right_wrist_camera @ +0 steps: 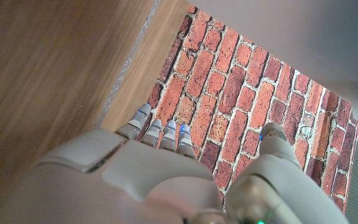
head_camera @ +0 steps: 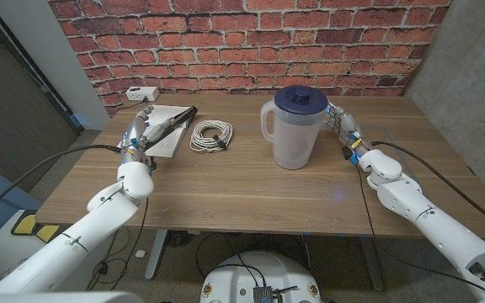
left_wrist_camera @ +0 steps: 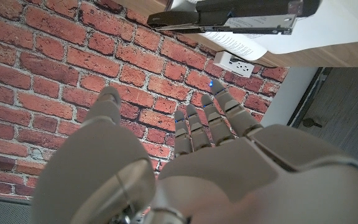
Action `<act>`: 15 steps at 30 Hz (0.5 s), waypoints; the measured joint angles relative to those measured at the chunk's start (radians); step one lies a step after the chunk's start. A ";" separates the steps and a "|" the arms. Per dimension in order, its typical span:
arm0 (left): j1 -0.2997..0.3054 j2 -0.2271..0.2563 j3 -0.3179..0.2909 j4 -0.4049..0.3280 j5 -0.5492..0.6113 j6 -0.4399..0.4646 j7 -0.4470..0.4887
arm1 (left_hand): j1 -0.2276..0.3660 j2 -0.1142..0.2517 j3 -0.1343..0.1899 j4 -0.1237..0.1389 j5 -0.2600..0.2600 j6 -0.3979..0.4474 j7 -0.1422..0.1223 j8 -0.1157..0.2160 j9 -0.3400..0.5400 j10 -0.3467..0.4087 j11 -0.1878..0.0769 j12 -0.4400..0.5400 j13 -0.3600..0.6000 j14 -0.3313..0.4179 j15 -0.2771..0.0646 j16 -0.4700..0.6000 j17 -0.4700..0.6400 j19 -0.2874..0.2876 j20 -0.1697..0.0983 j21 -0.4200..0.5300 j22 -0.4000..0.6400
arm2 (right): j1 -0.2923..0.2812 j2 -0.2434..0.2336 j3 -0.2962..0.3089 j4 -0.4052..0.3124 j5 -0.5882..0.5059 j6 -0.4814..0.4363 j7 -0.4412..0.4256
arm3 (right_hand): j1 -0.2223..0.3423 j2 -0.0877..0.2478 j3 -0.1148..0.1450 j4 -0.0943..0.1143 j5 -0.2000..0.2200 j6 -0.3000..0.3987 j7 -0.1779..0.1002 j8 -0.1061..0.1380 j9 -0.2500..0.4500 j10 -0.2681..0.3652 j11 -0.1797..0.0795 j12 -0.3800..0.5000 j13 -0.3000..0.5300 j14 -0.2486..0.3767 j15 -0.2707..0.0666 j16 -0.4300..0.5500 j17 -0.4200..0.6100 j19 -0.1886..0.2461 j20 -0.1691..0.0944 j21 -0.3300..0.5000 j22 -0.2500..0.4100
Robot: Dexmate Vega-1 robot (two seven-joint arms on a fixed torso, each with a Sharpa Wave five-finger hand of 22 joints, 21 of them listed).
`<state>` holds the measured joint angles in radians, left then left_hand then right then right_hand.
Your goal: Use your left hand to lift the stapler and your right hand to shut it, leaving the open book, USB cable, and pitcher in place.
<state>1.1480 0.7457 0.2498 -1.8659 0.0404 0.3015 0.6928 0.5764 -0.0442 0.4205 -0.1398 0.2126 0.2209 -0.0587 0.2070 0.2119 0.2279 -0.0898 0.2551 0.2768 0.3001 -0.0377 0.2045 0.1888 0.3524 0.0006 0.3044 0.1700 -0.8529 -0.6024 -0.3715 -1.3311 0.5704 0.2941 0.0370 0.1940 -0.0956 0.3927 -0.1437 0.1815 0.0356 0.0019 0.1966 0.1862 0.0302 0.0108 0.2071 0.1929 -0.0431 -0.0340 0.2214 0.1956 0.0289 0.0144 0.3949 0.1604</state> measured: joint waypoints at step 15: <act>-0.007 -0.011 0.018 0.003 0.031 0.073 0.025 | 0.010 -0.010 -0.023 -0.007 -0.014 0.004 -0.014 0.000 0.000 -0.003 -0.018 0.000 0.009 0.000 0.000 0.000 0.000 -0.008 -0.002 -0.017 0.005 | 0.005 0.005 0.000 0.014 0.003 0.004 0.003 | 0.004 0.004 0.000 0.000 0.000 0.000 0.000 0.000 0.000 0.000 0.000 0.000 0.000 0.000 0.000 0.000 0.000 0.007 0.000 -0.008 0.000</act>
<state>1.1409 0.7344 0.2676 -1.8626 0.0716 0.3744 0.7183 0.5860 -0.0538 0.3971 -0.1468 0.1988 0.2248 -0.0731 0.2071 0.2117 0.2247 -0.1078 0.2551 0.2860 0.3001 -0.0378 0.2045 0.1887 0.3443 -0.0015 0.2870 0.1748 -0.8477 -0.5975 -0.3710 -1.3176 0.5735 0.2983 0.0397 0.1978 -0.0917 0.3927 -0.1437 0.1816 0.0356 0.0018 0.1966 0.1863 0.0302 0.0108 0.2072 0.1928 -0.0431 -0.0340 0.2214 0.1956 0.0359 0.0143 0.3868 0.1603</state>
